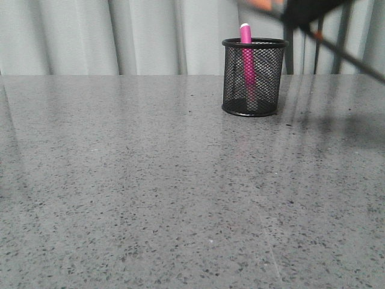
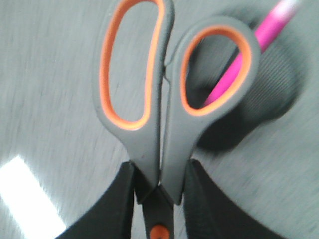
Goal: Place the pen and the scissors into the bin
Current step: 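Lift the scissors with the right gripper above the mesh cup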
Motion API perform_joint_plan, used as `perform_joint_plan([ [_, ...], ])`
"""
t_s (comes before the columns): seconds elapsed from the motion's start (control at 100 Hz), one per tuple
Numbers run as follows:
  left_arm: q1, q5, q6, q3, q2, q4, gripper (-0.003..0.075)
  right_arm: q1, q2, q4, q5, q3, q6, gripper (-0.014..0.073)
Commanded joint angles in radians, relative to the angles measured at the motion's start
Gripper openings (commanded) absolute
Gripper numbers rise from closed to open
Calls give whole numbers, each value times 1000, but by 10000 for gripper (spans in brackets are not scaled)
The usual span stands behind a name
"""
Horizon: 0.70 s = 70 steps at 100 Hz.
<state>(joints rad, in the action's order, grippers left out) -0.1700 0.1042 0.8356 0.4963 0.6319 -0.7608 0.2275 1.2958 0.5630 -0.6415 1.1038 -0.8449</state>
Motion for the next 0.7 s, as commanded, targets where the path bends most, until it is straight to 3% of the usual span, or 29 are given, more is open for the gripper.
perform_joint_plan([
  [0.0,2,-58,-11,30,-4,-14,-19,0,-78,121,245,10,-9,-76],
  [0.13,2,-64,-11,30,-4,-16,-19,10,-83,243,498,14,-9,-76],
  [0.27,2,-66,-11,30,-4,-18,-19,61,-37,250,660,16,-9,-76],
  [0.5,2,-66,-11,30,-4,-24,-19,138,115,250,838,92,-9,-76],
  [0.69,2,-66,-11,30,-4,-24,-19,151,209,252,864,139,-2,-76],
])
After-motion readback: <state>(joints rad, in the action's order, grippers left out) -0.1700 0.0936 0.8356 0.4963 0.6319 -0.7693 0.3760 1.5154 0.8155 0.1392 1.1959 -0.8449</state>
